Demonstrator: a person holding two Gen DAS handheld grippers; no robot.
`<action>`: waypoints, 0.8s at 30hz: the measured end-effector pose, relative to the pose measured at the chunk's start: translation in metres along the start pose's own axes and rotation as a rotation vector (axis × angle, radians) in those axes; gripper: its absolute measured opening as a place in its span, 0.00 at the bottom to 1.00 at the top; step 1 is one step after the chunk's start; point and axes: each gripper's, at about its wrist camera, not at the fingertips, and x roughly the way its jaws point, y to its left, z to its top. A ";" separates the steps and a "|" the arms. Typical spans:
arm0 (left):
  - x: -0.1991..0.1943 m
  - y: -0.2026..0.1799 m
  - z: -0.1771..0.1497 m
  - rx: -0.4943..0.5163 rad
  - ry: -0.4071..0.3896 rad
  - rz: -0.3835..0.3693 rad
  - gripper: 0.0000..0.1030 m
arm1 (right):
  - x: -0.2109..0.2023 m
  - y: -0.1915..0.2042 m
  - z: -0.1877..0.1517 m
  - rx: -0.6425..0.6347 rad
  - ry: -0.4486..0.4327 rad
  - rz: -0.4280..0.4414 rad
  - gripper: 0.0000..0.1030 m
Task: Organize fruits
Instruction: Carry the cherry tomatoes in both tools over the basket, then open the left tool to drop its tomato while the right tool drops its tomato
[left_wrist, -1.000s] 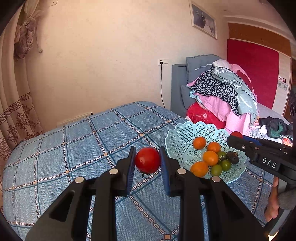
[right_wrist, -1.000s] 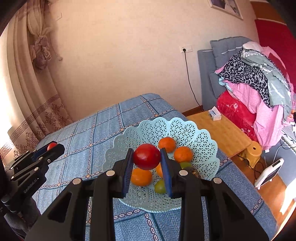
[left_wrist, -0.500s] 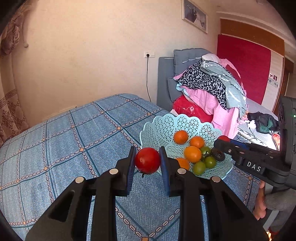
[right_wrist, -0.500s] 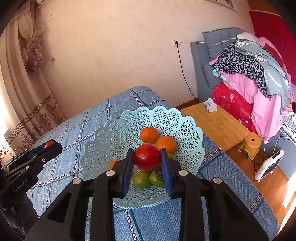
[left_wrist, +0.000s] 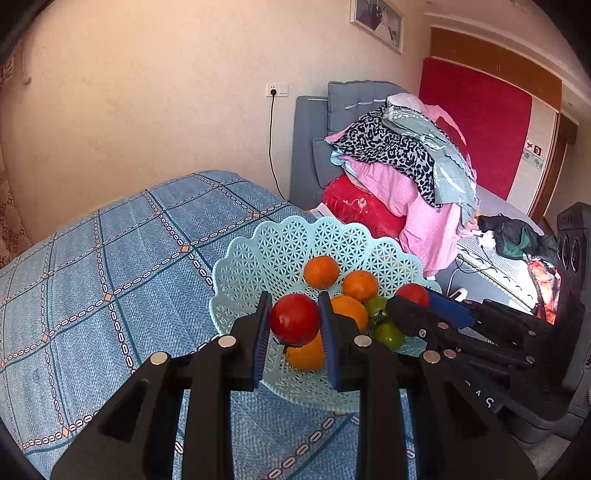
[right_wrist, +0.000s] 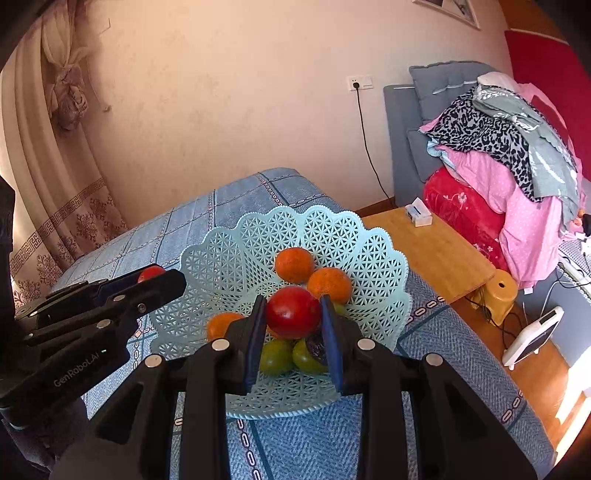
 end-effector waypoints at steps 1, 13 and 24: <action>0.003 0.001 0.000 -0.003 0.005 -0.002 0.25 | 0.001 -0.001 0.001 0.003 0.002 -0.002 0.28; 0.019 0.007 -0.005 -0.016 0.031 -0.016 0.25 | 0.002 -0.001 0.001 0.003 -0.002 -0.014 0.29; 0.015 0.006 -0.007 -0.019 0.019 -0.029 0.29 | -0.004 -0.011 0.001 0.040 -0.014 -0.043 0.30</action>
